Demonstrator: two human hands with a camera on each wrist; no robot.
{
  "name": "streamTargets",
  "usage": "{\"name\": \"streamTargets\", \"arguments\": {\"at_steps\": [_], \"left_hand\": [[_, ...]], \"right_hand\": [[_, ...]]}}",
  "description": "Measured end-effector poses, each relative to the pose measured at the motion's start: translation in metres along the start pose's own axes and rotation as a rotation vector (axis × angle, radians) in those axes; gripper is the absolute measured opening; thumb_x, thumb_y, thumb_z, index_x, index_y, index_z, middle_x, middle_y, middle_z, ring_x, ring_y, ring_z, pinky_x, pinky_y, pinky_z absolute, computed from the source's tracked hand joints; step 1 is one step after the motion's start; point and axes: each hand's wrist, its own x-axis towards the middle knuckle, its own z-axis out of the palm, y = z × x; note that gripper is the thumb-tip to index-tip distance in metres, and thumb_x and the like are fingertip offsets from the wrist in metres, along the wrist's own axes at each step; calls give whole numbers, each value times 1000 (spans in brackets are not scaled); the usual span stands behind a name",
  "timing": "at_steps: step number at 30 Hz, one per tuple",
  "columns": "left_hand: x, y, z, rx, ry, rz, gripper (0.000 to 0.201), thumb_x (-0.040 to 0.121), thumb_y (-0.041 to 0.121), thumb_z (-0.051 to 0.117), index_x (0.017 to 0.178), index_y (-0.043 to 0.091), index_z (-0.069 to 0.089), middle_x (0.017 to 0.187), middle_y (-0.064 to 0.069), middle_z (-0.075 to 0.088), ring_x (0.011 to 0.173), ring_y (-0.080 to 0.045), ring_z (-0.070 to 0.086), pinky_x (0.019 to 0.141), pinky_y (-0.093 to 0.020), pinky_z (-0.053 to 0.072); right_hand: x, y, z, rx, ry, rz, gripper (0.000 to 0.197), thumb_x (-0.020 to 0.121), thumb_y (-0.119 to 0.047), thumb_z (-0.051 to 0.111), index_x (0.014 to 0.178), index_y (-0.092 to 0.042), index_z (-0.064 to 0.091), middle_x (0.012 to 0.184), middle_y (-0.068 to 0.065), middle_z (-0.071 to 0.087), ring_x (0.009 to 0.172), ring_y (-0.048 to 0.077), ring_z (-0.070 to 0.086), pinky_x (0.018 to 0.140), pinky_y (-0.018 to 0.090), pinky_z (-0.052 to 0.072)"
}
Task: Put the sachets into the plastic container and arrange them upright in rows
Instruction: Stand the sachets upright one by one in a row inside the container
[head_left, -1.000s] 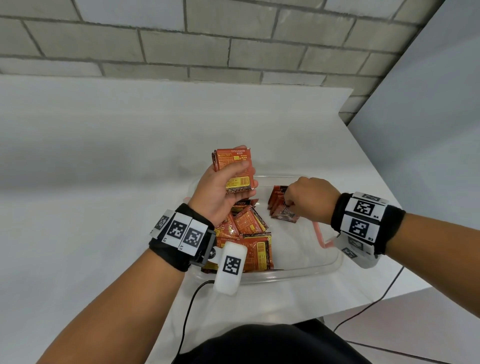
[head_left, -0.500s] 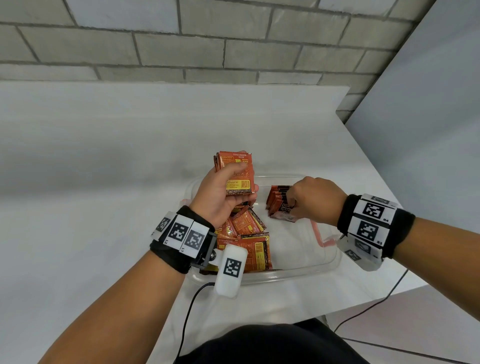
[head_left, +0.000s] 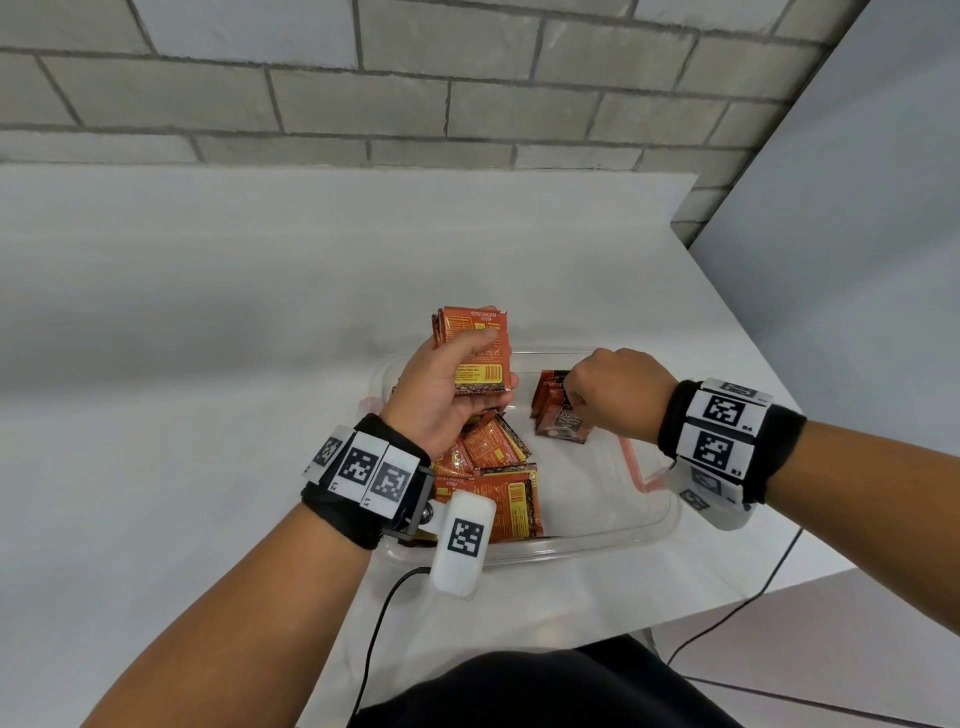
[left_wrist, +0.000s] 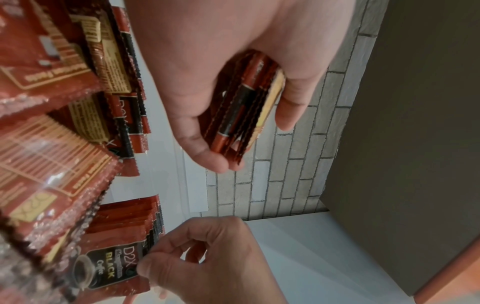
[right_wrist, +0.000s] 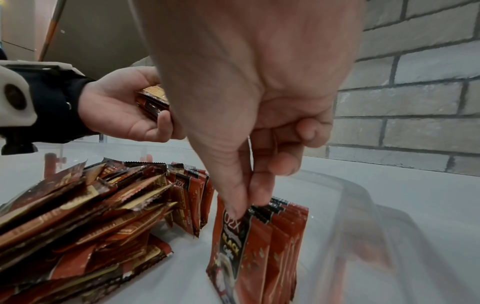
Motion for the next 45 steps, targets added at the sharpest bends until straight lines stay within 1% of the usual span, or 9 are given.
{"name": "streamTargets", "arguments": {"at_steps": [7, 12, 18, 24, 27, 30, 34, 39, 45], "left_hand": [[0, -1, -1, -12, -5, -1, 15, 89, 17, 57, 103, 10, 59, 82, -9, 65, 66, -22, 66, 64, -33, 55], [1, -2, -1, -22, -14, -32, 14, 92, 14, 53, 104, 8, 56, 82, -10, 65, 67, -22, 67, 65, -34, 56], [-3, -3, 1, 37, -159, -95, 16, 92, 6, 52, 104, 11, 60, 90, -11, 70, 80, -25, 69, 73, -40, 58], [-6, -4, 10, 135, -302, -110, 32, 75, 13, 64, 107, 14, 64, 92, -8, 72, 82, -22, 70, 68, -36, 58], [-4, -8, 9, 130, -303, -110, 24, 79, 23, 69, 102, 17, 66, 92, -7, 73, 81, -20, 70, 68, -34, 58], [-2, -10, 6, 73, -257, -128, 43, 64, 46, 78, 94, 16, 71, 88, -9, 70, 73, -20, 68, 66, -34, 57], [-1, -7, 5, -44, -182, -148, 49, 72, 48, 65, 105, 12, 60, 84, -9, 66, 70, -19, 64, 66, -33, 56], [0, -5, 8, -142, -147, -106, 49, 75, 8, 60, 123, 2, 54, 116, -23, 61, 95, -30, 65, 74, -41, 58], [3, -5, 8, -157, -133, -36, 49, 74, 0, 56, 123, 0, 54, 117, -26, 61, 101, -37, 63, 87, -48, 51]], "right_hand": [[-3, 3, -2, 25, 3, -2, 17, 93, -18, 51, 94, -7, 64, 93, 10, 63, 77, 28, 61, 59, 29, 39], [-7, 10, -5, 167, 47, 27, 15, 91, -23, 55, 83, -13, 61, 89, 7, 65, 73, 24, 60, 58, 28, 42], [-22, 25, -29, 789, 347, 82, 17, 89, -38, 61, 98, -25, 66, 85, -8, 64, 68, 1, 55, 63, 16, 40], [-36, 1, -29, 1294, 314, -21, 34, 80, -32, 70, 112, -29, 59, 91, -2, 67, 81, 29, 66, 73, 38, 54], [-36, 3, -26, 1419, 341, -53, 25, 80, -13, 71, 102, -23, 63, 79, 3, 67, 70, 18, 66, 66, 26, 54], [-37, 11, -28, 1455, 548, -9, 17, 81, -5, 71, 85, -19, 62, 72, -5, 66, 58, 8, 60, 56, 16, 46], [-43, 11, -27, 1219, 846, -38, 17, 80, -7, 74, 79, -20, 62, 84, -3, 61, 70, 8, 57, 64, 21, 47], [-42, -3, -3, 816, 635, -298, 22, 72, -23, 77, 94, -18, 74, 90, -8, 46, 83, 4, 44, 75, 10, 33], [-46, -7, -8, 1050, 570, -38, 27, 80, -32, 73, 95, -22, 54, 85, -7, 60, 74, 7, 55, 61, 13, 42]]}}
